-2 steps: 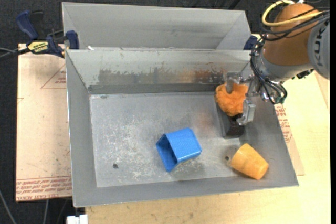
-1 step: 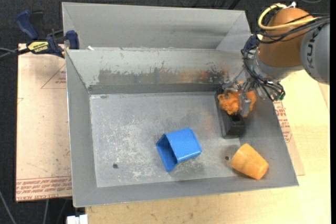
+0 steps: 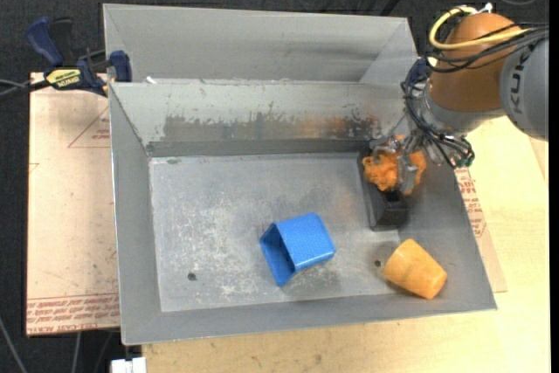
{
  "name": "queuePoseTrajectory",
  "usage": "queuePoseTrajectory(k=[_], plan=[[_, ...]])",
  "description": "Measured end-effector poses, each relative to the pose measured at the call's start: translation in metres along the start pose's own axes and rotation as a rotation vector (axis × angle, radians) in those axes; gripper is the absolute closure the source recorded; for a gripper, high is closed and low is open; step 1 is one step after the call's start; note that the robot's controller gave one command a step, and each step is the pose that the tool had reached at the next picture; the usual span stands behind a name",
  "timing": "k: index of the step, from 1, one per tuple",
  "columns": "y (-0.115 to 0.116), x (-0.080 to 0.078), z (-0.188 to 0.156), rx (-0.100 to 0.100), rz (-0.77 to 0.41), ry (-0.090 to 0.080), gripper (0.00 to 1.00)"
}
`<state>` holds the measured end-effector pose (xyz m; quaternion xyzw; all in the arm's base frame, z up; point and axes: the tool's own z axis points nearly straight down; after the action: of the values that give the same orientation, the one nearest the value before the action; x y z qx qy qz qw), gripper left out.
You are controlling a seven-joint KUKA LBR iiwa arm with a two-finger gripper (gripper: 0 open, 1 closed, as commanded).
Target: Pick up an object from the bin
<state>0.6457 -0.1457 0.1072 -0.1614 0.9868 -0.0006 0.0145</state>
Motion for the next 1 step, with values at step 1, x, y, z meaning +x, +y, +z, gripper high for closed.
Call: queuePoseTrajectory(k=[1], plan=[[0.0248, -0.0002, -0.0251, 0.000, -0.073, 0.003, 1.00]])
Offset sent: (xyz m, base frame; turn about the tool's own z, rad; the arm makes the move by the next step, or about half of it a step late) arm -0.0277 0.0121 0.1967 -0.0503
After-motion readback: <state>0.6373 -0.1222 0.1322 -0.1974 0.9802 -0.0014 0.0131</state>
